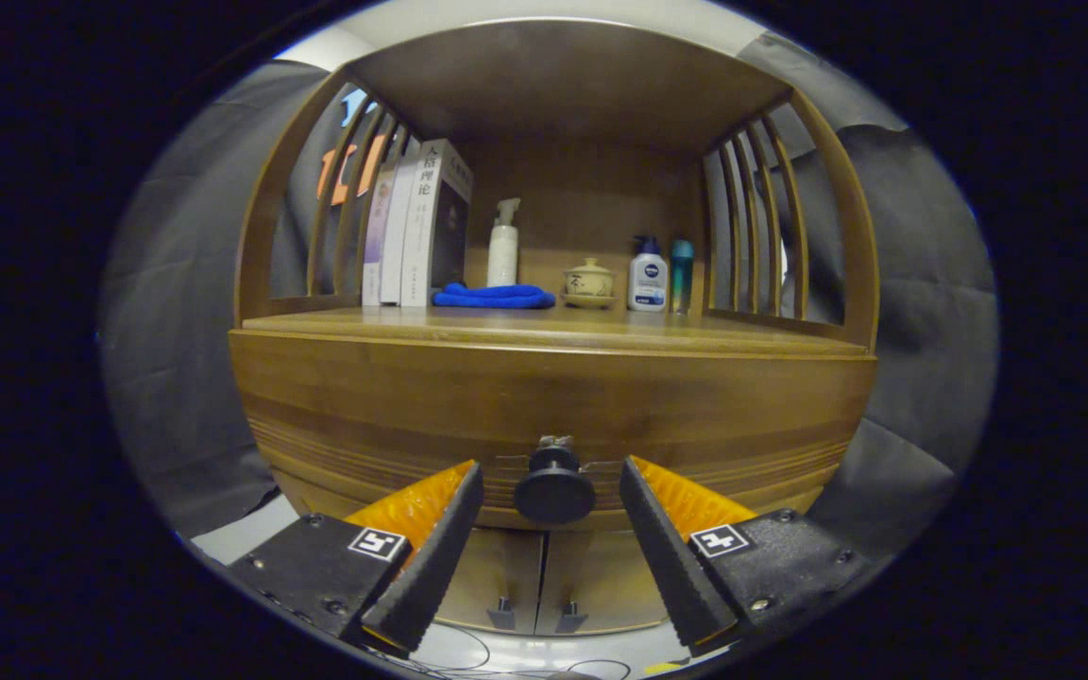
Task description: Pull open the drawer, take out the items inside it, and place them on the countertop above the cabinet.
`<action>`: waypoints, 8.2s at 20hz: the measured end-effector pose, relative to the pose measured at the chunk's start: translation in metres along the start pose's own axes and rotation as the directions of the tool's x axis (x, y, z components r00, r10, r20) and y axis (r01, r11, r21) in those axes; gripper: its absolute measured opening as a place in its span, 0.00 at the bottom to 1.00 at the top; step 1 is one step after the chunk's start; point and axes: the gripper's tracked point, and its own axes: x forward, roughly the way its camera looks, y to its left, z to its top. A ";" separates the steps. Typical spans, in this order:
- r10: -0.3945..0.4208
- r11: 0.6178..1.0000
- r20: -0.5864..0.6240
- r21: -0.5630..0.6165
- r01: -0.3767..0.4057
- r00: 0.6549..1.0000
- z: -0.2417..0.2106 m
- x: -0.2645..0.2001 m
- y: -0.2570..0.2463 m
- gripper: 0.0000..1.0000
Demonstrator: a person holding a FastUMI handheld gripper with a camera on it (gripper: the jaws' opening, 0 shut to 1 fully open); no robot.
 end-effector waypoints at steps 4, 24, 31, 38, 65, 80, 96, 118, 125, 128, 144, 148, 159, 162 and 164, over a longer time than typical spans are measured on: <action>0.004 1.000 -0.021 0.030 -0.003 1.000 -0.003 0.008 -0.002 0.75; 0.012 0.999 -0.105 0.035 -0.009 0.994 -0.012 -0.029 -0.001 0.37; 0.023 0.999 -0.115 0.039 -0.019 0.993 -0.022 -0.075 -0.002 0.37; 0.033 0.999 -0.120 0.045 -0.028 0.992 -0.032 -0.117 -0.005 0.37; 0.035 0.999 -0.031 0.008 -0.035 0.999 -0.029 -0.223 -0.036 0.80; 0.058 0.994 0.078 0.085 -0.065 0.995 0.164 -0.183 -0.059 0.99; 0.122 0.992 -0.576 0.050 -0.115 0.808 0.084 -0.053 0.019 0.99; 0.018 1.000 -0.888 0.025 0.010 0.460 -0.045 -0.066 0.006 0.56; 0.108 0.993 -0.855 0.112 -0.024 0.508 -0.017 -0.083 0.014 0.44; 0.147 0.989 -0.827 0.134 -0.063 0.542 0.012 -0.097 0.017 0.44; 0.124 0.990 -0.737 0.138 -0.031 0.665 0.139 -0.024 -0.013 0.44; 0.077 0.995 -0.744 0.099 -0.004 0.664 0.147 0.017 -0.021 0.44; 0.030 0.997 -0.781 0.071 0.041 0.624 0.127 0.067 -0.027 0.44; 0.029 0.997 -0.785 0.071 0.043 0.619 0.124 0.069 -0.027 0.44; 0.034 0.996 -0.785 0.077 0.042 0.618 0.123 0.069 -0.027 0.44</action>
